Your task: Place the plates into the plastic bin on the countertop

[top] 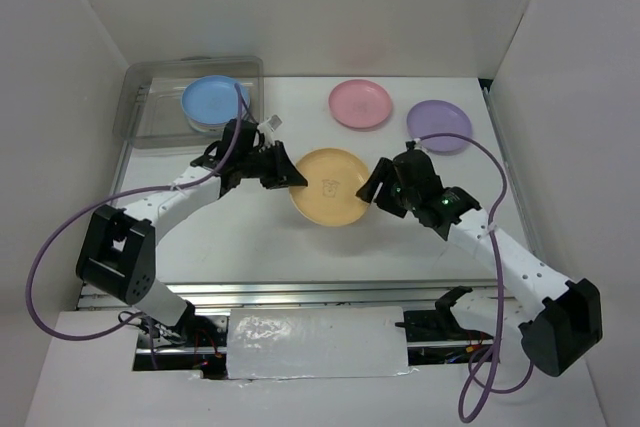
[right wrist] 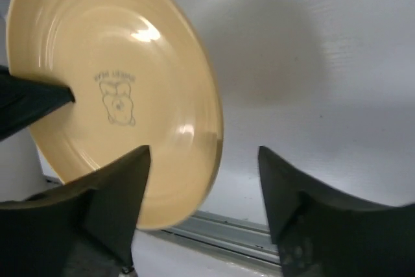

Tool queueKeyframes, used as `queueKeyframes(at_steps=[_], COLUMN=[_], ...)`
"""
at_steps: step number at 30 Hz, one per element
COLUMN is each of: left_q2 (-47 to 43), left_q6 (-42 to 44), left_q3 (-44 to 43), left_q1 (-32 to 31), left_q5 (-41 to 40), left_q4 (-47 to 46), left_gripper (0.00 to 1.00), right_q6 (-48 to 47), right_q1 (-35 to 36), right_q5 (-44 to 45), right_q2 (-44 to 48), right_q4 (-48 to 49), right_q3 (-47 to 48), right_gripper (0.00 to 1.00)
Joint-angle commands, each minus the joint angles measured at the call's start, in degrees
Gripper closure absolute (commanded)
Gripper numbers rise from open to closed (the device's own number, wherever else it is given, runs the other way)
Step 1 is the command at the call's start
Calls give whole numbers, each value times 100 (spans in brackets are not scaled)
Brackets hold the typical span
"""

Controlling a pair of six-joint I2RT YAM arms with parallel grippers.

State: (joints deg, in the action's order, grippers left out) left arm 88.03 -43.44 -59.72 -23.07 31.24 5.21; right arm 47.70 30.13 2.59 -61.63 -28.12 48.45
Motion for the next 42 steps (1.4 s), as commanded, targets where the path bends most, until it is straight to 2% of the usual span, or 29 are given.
queueKeyframes(at_steps=[1,5,10,12,14,16,18,20,23,28,29,31,32,33,38,42], left_q2=[-23,82,994,1538,1996,2743,3497,4035,4266,4284,4249,4066,3995,3881,3335,3203], left_q6=[125,3,-445,-551,-552,-482,-402,-437,-490,-481,-481,-481,-464,-411,-139,-86], left_q3=[-652,-1417,-2568,-3042,-3517,-4431,-5281,-5776,-5893,-5805,-5753,-5534,-5472,-5393,-5549,-6260], left_q1=[197,1198,2585,2833,2966,3141,3325,3527,3678,3784,3784,3784,3775,3757,3608,3555], left_q5=[-741,-1312,-1419,-1673,-2006,-2262,-2237,-1827,-1622,-1744,-1840,-1859,-1841,-1841,-1955,-2725], left_q4=[268,945,737,404,498,866,1182,1123,921,832,841,797,754,657,1007,2236], left_gripper=[100,100,100,100,100,100,100,100,100,100,74,41,12,1,1,1], right_q6=[72,-94,-480,-586,-648,-771,-963,-1130,-1315,-1308,-1290,-1281,-1290,-1290,-1211,-1036], right_q1=[-129,-1042,-1772,-1896,-1949,-1976,-1976,-2020,-2099,-2082,-2064,-2003,-1976,-1950,-1853,-2037], right_q5=[372,-28,-847,-1163,-1392,-1647,-1771,-1893,-2025,-2263,-2289,-2272,-2246,-2211,-2219,-2088], right_q2=[273,704,951,889,802,679,660,661,661,854,906,915,907,881,434,116], right_q4=[52,113,509,719,886,948,966,957,896,922,957,940,940,949,1220,1440], right_q3=[219,-317,-828,-976,-1030,-1022,-977,-890,-732,-652,-652,-582,-556,-521,-494,-477], right_gripper=[21,18,18,18,18,19,19,19,19,19,19,19,19,19,18,18])
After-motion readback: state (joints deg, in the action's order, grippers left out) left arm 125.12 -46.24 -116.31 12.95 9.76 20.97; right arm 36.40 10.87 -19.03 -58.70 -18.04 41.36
